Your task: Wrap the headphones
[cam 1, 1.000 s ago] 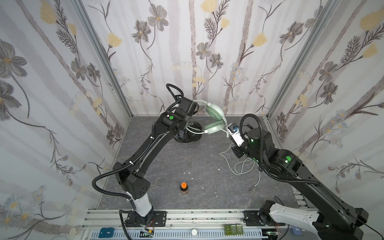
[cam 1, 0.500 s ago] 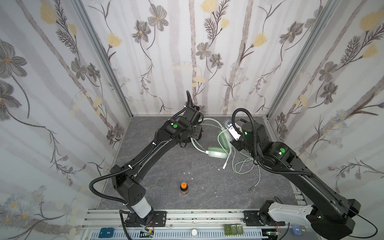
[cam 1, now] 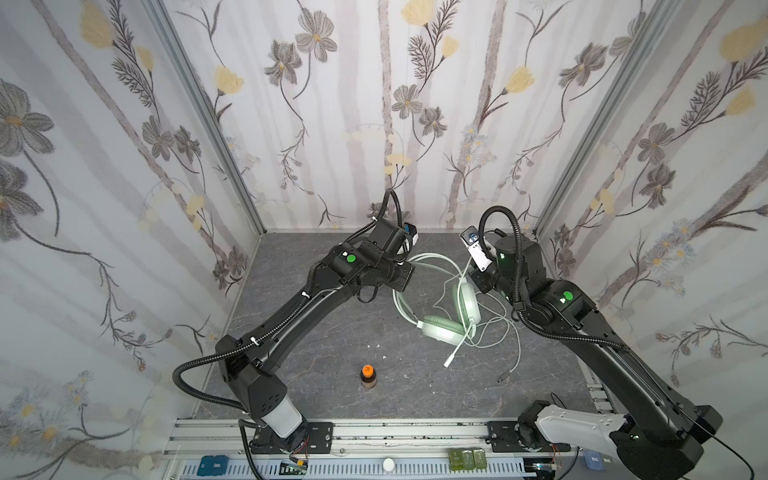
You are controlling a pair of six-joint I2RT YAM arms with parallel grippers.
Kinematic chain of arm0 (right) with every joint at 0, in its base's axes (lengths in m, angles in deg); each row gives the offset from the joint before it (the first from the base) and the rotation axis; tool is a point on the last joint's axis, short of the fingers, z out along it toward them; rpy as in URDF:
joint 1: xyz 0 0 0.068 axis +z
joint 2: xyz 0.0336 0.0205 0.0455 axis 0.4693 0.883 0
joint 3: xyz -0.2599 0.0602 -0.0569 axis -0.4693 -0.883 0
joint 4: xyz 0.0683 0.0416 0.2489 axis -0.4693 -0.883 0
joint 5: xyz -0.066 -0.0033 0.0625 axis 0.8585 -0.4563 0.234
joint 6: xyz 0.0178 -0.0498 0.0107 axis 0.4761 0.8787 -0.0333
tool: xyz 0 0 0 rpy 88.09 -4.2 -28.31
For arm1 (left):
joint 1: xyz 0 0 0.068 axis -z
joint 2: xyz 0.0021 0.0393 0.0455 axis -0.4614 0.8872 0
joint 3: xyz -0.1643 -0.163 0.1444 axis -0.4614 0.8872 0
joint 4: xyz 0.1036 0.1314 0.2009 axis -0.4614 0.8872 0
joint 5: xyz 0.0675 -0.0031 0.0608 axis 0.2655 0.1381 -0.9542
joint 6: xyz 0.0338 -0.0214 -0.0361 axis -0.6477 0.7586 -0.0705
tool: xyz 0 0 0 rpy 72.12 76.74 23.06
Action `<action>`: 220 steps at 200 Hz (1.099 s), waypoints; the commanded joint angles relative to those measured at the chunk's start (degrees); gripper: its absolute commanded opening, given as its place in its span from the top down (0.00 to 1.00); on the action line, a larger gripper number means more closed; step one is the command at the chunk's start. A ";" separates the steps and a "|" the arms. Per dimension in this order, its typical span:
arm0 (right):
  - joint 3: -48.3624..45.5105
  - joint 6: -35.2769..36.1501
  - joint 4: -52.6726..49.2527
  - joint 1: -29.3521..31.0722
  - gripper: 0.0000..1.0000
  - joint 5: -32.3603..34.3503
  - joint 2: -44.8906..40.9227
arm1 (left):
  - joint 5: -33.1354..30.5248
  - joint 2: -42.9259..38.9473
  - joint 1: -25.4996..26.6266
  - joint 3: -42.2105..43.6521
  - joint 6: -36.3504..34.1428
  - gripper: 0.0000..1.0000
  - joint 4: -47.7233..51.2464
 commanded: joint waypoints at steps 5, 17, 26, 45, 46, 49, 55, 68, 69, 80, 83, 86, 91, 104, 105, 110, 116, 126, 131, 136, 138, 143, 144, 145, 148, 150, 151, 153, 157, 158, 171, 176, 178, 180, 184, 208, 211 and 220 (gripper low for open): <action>-1.05 -2.04 3.81 -0.71 0.64 -3.05 -0.39 | 4.05 -0.59 0.24 -1.11 1.60 1.00 -1.94; -1.60 -2.40 4.24 -1.37 0.58 -4.06 -0.62 | 4.97 -0.84 0.22 -1.25 2.00 1.00 -2.06; -1.73 -2.68 4.30 -1.84 0.55 -4.69 -0.62 | 5.74 -0.99 0.31 -1.37 2.26 1.00 -2.07; -1.80 -3.37 4.43 -2.46 0.51 -5.21 -0.66 | 6.69 -1.06 0.55 -1.78 2.51 1.00 -1.27; -1.81 -3.43 4.45 -2.56 0.51 -5.23 -0.62 | 6.71 -1.11 0.57 -1.71 2.59 1.00 -1.29; -1.90 -3.52 4.51 -2.65 0.50 -5.32 -0.68 | 6.79 -1.23 0.66 -1.68 2.60 1.00 -1.21; -2.07 -3.74 4.71 -2.95 0.49 -5.49 -0.75 | 6.90 -1.42 0.59 -1.52 2.71 1.00 -1.18; -2.62 -4.26 5.04 -3.74 0.46 -6.55 -0.93 | 7.07 -2.18 0.63 -1.00 3.16 1.00 -1.59; -2.66 -4.27 5.06 -3.81 0.46 -6.60 -0.93 | 7.12 -2.29 0.61 -0.97 3.27 1.00 -1.62; -3.08 -4.66 5.24 -4.36 0.44 -7.52 -1.01 | 7.66 -2.87 0.59 -0.77 3.67 1.00 -2.06; -3.14 -4.77 5.32 -4.46 0.43 -7.72 -1.06 | 7.83 -3.04 0.59 -0.81 3.89 1.00 -2.09; -3.27 -4.90 5.41 -4.54 0.43 -8.01 -1.04 | 8.01 -3.18 0.59 -0.85 4.01 1.00 -2.19; -3.43 -5.10 5.59 -4.73 0.42 -8.48 -1.17 | 8.51 -3.34 0.55 -0.94 4.27 1.00 -2.33; -3.93 -5.88 6.10 -5.31 0.41 -9.41 -1.31 | 9.18 -3.73 0.55 -1.03 4.98 1.00 -2.89; -4.02 -5.91 6.17 -5.30 0.41 -9.44 -1.29 | 9.23 -3.81 0.57 -1.03 5.05 1.00 -2.98; -4.21 -6.22 6.42 -5.44 0.41 -9.94 -1.47 | 9.34 -3.98 0.59 -0.99 5.36 1.00 -3.29; -4.42 -6.45 6.84 -5.73 0.40 -10.48 -1.77 | 9.36 -4.30 0.59 -0.92 5.62 1.00 -3.67; -5.21 -6.63 7.96 -5.92 0.39 -11.56 -2.42 | 9.16 -4.80 0.55 -0.94 6.36 1.00 -4.19; -5.52 -6.60 8.63 -6.08 0.38 -12.38 -2.75 | 8.97 -5.01 0.59 -0.89 6.77 1.00 -4.58; -6.02 -6.72 9.31 -6.22 0.38 -13.16 -3.08 | 8.77 -5.27 0.65 -0.94 7.24 1.00 -4.89; -6.27 -6.73 9.66 -6.25 0.38 -13.47 -3.29 | 8.62 -5.38 0.61 -0.94 7.41 1.00 -5.08; -6.83 -6.82 10.49 -6.37 0.37 -14.14 -3.60 | 8.34 -5.68 0.61 -0.90 7.84 1.00 -5.37; -6.92 -6.82 10.60 -6.40 0.37 -14.27 -3.67 | 8.32 -5.71 0.60 -0.88 7.98 1.00 -5.45; -7.09 -6.82 10.83 -6.46 0.37 -14.55 -3.79 | 8.27 -5.77 0.64 -0.91 8.05 1.00 -5.57; -7.44 -6.91 11.37 -6.62 0.37 -15.22 -4.09 | 8.16 -5.96 0.59 -0.87 8.29 1.00 -5.83; -7.79 -6.91 11.84 -6.68 0.37 -15.66 -4.22 | 8.14 -6.08 0.59 -0.86 8.47 1.00 -6.02; -7.97 -6.91 12.11 -6.73 0.37 -15.90 -4.38 | 8.14 -6.17 0.59 -0.95 8.51 1.00 -6.12; -8.23 -6.98 12.64 -6.82 0.36 -16.38 -4.60 | 8.18 -6.24 0.59 -1.01 8.72 1.00 -6.24; -9.07 -7.12 13.63 -6.99 0.36 -17.10 -5.05 | 8.26 -6.38 0.48 -1.21 9.00 1.00 -6.52; -9.35 -7.14 13.84 -7.02 0.36 -17.28 -5.19 | 8.29 -6.37 0.54 -1.25 9.08 1.00 -6.55; -12.04 -7.50 17.66 -7.48 0.36 -20.97 -6.57 | 9.52 -6.05 0.66 -2.88 9.90 1.00 -6.53; -13.30 -7.72 19.39 -7.55 0.35 -22.07 -7.24 | 10.02 -5.90 0.73 -3.66 10.23 1.00 -6.50; -13.69 -7.84 20.00 -7.57 0.35 -22.44 -7.49 | 10.27 -5.85 0.65 -3.93 10.36 1.00 -6.56; -14.28 -8.06 20.72 -7.57 0.35 -23.07 -7.75 | 10.49 -5.74 0.74 -4.26 10.50 1.00 -6.62; -15.02 -8.36 22.05 -7.65 0.35 -24.18 -8.28 | 10.93 -5.59 0.75 -4.85 10.69 1.00 -6.68; -20.68 -10.55 30.35 -7.93 0.32 -30.29 -11.72 | 12.68 -4.27 1.26 -8.57 11.34 1.00 -5.88; -21.31 -10.77 31.15 -7.94 0.32 -30.94 -12.07 | 12.96 -4.11 1.29 -9.03 11.41 1.00 -5.81; -22.56 -11.22 33.05 -8.02 0.33 -32.38 -12.82 | 13.47 -3.83 1.47 -10.16 11.83 1.00 -5.85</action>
